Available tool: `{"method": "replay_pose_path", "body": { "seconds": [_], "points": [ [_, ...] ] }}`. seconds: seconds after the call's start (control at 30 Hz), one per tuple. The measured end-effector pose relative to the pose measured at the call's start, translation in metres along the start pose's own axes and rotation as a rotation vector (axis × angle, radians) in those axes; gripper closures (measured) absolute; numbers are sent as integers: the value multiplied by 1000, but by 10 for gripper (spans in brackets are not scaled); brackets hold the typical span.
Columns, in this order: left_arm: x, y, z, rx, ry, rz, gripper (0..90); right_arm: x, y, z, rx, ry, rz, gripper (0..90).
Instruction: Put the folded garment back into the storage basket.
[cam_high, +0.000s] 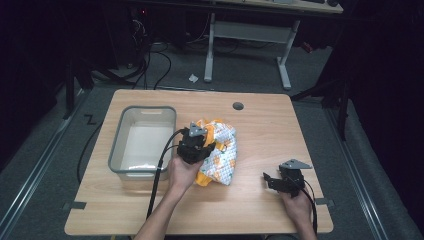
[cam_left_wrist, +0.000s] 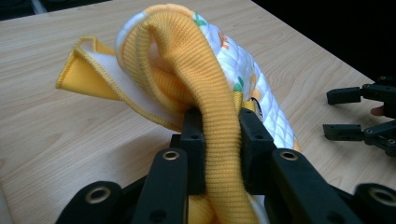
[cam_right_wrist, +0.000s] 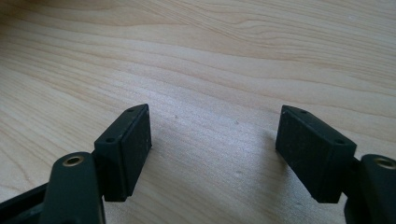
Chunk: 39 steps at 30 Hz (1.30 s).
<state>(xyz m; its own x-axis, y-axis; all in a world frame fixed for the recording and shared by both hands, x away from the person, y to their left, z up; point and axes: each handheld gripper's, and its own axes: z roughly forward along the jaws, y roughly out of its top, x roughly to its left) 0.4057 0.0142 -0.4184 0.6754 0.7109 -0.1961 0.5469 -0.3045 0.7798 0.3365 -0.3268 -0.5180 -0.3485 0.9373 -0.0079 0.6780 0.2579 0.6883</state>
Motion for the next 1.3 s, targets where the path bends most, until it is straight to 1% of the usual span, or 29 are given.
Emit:
{"method": "replay_pose_path", "body": {
  "seconds": [0.23, 0.27, 0.47, 0.57, 0.6, 0.67, 0.7, 0.73, 1.0, 1.13, 1.17, 1.2, 1.3],
  "points": [
    [6, -1, -10, -26, -4, -13, 752, 0, 0, 0, 0, 0, 0, 270],
    [8, -1, -12, -33, -8, -21, 752, 0, 0, 0, 0, 0, 0, 269],
    [10, 0, -19, -38, -2, -19, 752, 0, 0, 0, 0, 0, 0, 270],
    [13, 0, -22, -46, -4, -27, 752, 0, 0, 0, 0, 0, 0, 270],
    [15, 0, -26, -50, -7, -35, 752, 0, 0, 0, 0, 0, 0, 270],
    [17, 0, -28, -53, -6, -40, 752, 0, 0, 0, 0, 1, 0, 270],
    [19, 0, -32, -59, -5, -46, 752, 0, 0, 0, 0, 1, 0, 270],
    [19, 0, -32, -59, -5, -46, 752, 0, 0, 0, 0, 1, 0, 270],
    [32, -1, -49, -85, 4, -73, 752, 0, 0, 0, 0, 0, 0, 270],
    [39, -2, -59, -108, 10, -90, 752, 0, 0, 0, 0, 1, 0, 270],
    [39, -2, -59, -108, 10, -90, 752, 0, 0, 0, 0, 1, 0, 270],
    [43, -3, -62, -124, 13, -96, 752, 0, 0, 0, 0, 1, 0, 269],
    [46, -2, -65, -128, 17, -99, 752, 0, 0, 0, 0, 0, 0, 269]
  ]
}}
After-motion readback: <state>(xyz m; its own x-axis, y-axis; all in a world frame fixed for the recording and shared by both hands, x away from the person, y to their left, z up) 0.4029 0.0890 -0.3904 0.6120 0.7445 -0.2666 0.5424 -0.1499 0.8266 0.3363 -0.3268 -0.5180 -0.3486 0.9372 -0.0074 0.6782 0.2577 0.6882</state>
